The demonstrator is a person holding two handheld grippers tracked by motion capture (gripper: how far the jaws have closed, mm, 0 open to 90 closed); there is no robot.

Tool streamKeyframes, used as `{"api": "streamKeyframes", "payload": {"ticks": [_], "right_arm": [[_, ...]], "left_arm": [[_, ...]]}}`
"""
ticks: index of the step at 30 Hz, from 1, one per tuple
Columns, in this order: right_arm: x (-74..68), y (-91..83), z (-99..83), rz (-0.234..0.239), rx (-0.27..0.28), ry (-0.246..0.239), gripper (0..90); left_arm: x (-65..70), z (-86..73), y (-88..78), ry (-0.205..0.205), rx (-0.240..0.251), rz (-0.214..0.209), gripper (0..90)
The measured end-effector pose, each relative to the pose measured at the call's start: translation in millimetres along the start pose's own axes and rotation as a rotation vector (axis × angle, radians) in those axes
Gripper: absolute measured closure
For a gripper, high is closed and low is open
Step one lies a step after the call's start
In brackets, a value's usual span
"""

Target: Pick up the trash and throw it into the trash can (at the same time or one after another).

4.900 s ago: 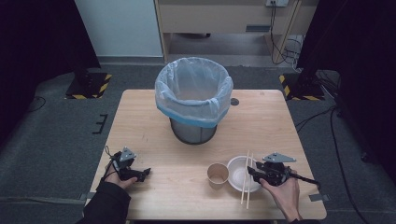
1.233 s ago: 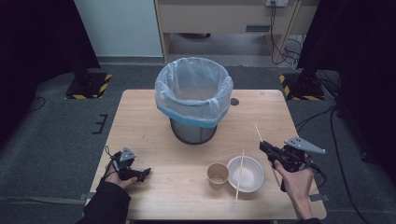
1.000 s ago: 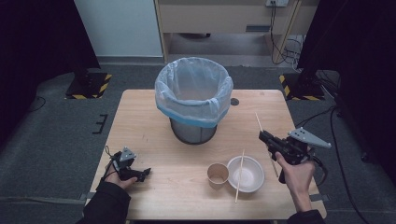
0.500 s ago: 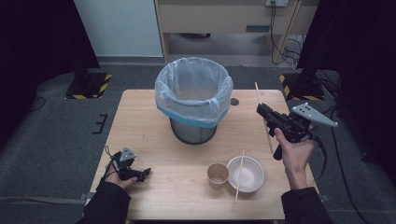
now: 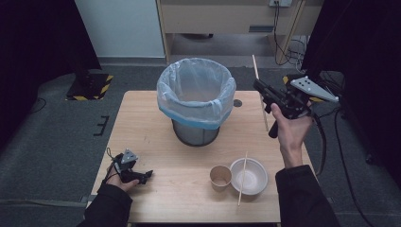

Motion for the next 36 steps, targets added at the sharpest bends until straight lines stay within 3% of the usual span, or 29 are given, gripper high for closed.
{"api": "streamKeyframes", "payload": {"ticks": [16,20,32,36], "right_arm": [[-16.3,44.7,41.2,0.028,0.040,-0.024,85.6],[-20.3,55.2,47.1,0.043,0.042,-0.017,85.7],[-39.4,86.0,62.2,0.061,0.039,-0.060,85.7],[-41.4,96.5,65.2,0.069,0.051,-0.044,85.7]], "left_arm": [[0.0,0.9,0.5,0.003,0.002,-0.002,0.0],[-0.1,1.2,0.6,0.005,0.001,-0.002,0.0],[-0.1,1.5,0.8,0.005,0.001,-0.003,0.0],[0.0,1.7,1.0,0.007,0.002,-0.006,0.0]]}}
Point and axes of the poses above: each handheld gripper's, and its own axes: y roughly forward along the jaws, z roughly out of its top, x roughly to its right, the point moved 6 cm from there along y, roughly forward along the jaws, and after that the axes turned 14 degrees about -x, right-handed, at the moved point
